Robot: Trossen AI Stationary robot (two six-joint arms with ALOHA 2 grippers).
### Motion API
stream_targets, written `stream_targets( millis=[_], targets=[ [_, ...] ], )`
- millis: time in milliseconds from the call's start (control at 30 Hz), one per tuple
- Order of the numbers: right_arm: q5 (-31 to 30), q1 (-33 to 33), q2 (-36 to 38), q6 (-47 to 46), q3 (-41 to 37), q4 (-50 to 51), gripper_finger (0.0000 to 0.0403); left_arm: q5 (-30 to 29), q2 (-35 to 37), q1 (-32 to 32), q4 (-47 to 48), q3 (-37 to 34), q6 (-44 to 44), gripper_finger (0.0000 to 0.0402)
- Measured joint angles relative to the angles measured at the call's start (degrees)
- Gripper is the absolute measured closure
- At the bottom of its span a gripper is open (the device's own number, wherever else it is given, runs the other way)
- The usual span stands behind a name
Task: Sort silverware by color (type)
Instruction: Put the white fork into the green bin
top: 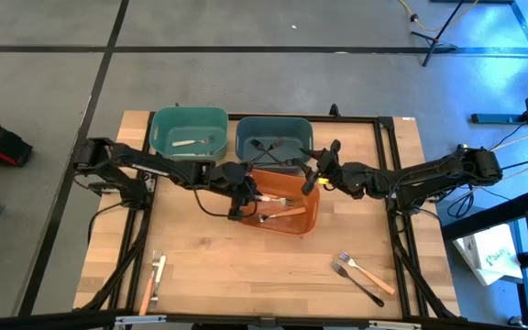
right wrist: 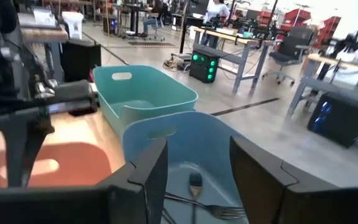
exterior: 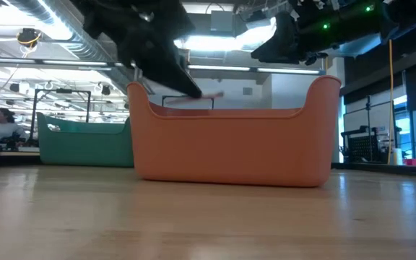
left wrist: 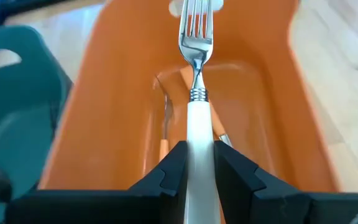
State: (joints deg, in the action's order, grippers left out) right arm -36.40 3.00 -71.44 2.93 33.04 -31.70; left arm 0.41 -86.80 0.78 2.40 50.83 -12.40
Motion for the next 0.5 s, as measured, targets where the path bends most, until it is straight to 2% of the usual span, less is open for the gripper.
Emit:
stream_targets(
  millis=[133,500],
  targets=[
    [1.2,0.0,0.4,-2.5,0.0,-0.3,0.0242,-2.5,6.5,0.5,5.2,0.0,0.2,0.0341],
    [0.0,0.0,0.5,-2.5,0.0,-0.8,0.0242,-16.2,25.9,5.2,23.9,0.0,3.6,0.0341]
  ],
)
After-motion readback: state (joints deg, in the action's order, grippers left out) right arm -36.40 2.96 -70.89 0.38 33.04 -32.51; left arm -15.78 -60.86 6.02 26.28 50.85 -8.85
